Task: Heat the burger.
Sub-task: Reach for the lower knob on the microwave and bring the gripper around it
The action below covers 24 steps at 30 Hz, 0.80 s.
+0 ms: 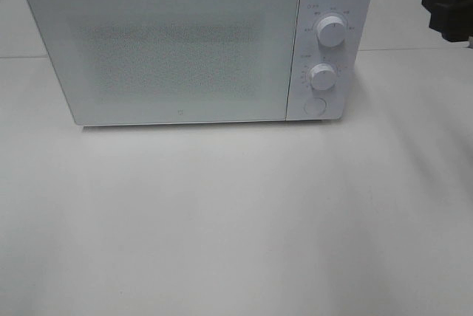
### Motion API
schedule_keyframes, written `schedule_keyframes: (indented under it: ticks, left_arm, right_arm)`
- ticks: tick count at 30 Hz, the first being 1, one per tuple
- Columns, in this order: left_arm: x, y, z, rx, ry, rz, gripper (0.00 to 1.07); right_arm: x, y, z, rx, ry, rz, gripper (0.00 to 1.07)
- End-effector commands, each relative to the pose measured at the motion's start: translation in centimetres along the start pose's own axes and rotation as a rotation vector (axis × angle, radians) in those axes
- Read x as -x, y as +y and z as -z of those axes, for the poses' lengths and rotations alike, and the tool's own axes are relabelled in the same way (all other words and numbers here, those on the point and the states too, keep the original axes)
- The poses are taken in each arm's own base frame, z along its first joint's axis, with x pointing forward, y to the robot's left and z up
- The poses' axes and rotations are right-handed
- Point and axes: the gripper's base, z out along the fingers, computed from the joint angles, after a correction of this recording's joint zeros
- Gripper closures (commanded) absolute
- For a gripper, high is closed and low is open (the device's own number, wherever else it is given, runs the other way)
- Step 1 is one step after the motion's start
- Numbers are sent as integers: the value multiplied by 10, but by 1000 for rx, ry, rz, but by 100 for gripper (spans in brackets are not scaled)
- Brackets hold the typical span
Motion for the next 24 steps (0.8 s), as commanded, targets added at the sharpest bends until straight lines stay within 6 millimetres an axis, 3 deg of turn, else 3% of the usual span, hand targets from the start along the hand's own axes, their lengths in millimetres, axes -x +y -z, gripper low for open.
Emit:
schedule_keyframes:
  ticks: [1, 4, 14, 24]
  left_arm:
    - [-1, -1, 2, -3, -26, 5, 106]
    - [-1, -1, 2, -3, -26, 5, 106]
    - [-1, -1, 2, -3, -26, 5, 106]
    - [-1, -1, 2, -1, -25, 4, 106]
  right_arm:
    - [-1, 0, -11, 2, -48, -10, 39]
    - [-11, 0, -27, 3, -53, -12, 39]
    - [-36, 0, -50, 4, 6, -30, 39]
    - [-46, 38, -54, 117, 24, -38, 39]
